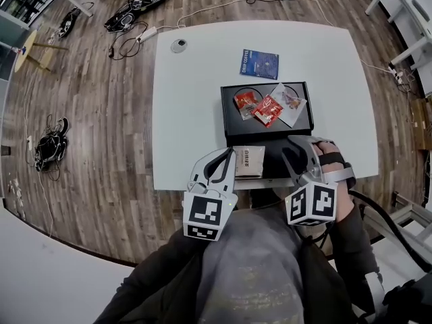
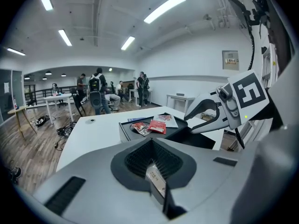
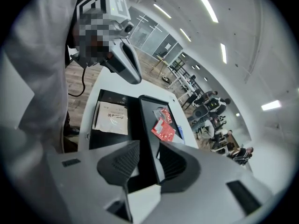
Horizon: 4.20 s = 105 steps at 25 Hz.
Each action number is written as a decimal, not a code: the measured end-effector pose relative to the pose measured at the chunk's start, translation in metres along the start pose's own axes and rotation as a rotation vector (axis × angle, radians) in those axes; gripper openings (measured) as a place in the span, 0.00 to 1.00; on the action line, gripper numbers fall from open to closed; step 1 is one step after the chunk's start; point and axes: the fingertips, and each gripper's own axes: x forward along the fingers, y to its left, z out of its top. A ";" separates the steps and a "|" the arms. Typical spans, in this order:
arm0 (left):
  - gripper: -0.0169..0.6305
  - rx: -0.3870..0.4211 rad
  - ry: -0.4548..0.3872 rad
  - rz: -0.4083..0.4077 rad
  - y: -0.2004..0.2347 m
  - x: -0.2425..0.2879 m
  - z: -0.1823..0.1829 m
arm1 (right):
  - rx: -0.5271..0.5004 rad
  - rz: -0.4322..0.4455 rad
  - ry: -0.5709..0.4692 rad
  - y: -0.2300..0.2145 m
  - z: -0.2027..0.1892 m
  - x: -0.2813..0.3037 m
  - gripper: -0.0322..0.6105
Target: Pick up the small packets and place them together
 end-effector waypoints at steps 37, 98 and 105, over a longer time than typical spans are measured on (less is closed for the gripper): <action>0.03 -0.129 0.094 0.094 0.028 0.004 -0.042 | -0.353 0.448 -0.024 0.090 -0.005 0.067 0.29; 0.03 -0.125 0.036 0.094 0.042 -0.007 -0.033 | -0.383 0.299 -0.277 0.056 0.053 0.014 0.06; 0.03 -0.079 -0.013 0.065 0.036 -0.005 -0.009 | -0.244 0.130 -0.240 0.003 0.050 -0.001 0.06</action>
